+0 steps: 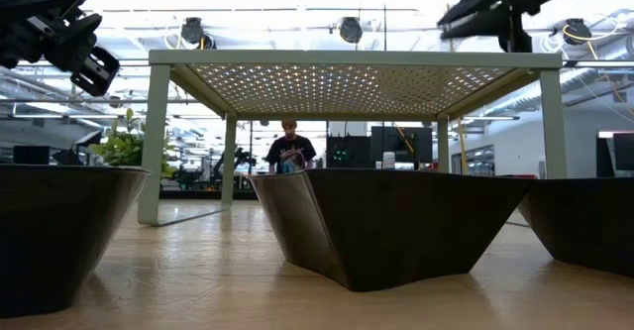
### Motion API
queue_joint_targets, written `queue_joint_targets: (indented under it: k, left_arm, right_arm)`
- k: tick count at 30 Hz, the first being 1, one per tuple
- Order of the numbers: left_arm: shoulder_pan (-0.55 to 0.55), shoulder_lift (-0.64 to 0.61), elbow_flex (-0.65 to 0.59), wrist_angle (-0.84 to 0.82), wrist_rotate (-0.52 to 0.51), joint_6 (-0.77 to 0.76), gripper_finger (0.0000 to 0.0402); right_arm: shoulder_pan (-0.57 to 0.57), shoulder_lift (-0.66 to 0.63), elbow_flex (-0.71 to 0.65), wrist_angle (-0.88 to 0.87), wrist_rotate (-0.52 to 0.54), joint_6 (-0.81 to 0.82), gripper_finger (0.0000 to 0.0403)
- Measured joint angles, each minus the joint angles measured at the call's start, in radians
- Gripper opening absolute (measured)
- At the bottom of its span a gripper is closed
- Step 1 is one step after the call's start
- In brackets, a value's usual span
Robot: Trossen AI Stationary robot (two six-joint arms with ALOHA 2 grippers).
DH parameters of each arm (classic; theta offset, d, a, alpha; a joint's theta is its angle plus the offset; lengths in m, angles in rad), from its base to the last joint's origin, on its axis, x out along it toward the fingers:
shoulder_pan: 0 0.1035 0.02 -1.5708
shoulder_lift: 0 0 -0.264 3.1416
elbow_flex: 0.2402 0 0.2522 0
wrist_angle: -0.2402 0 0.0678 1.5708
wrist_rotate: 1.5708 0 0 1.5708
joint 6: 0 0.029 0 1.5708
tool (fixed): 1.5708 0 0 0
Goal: Pick & Place Mini shaped plates
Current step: Put the square plate on the shelf
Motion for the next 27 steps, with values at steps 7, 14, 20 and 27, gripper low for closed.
queue_joint_targets:
  k: [7,14,20,27]
  left_arm:
    - [0.000,0.000,0.000,0.000,0.000,0.000,0.0129]
    - [0.000,0.000,0.000,0.000,0.000,0.000,0.0129]
    - [0.000,0.000,0.000,0.000,0.000,0.000,0.0129]
    - [0.000,0.000,0.000,0.000,0.000,0.000,0.0129]
  right_arm:
    - [0.093,-0.148,0.001,0.084,-0.164,-0.299,0.0076]
    - [0.177,-0.247,-0.009,-0.073,-0.177,-0.561,0.0076]
    - [0.179,-0.334,-0.239,0.163,-0.047,-0.651,0.0077]
    - [0.178,-0.541,-0.507,0.472,-0.046,-0.879,0.0077]
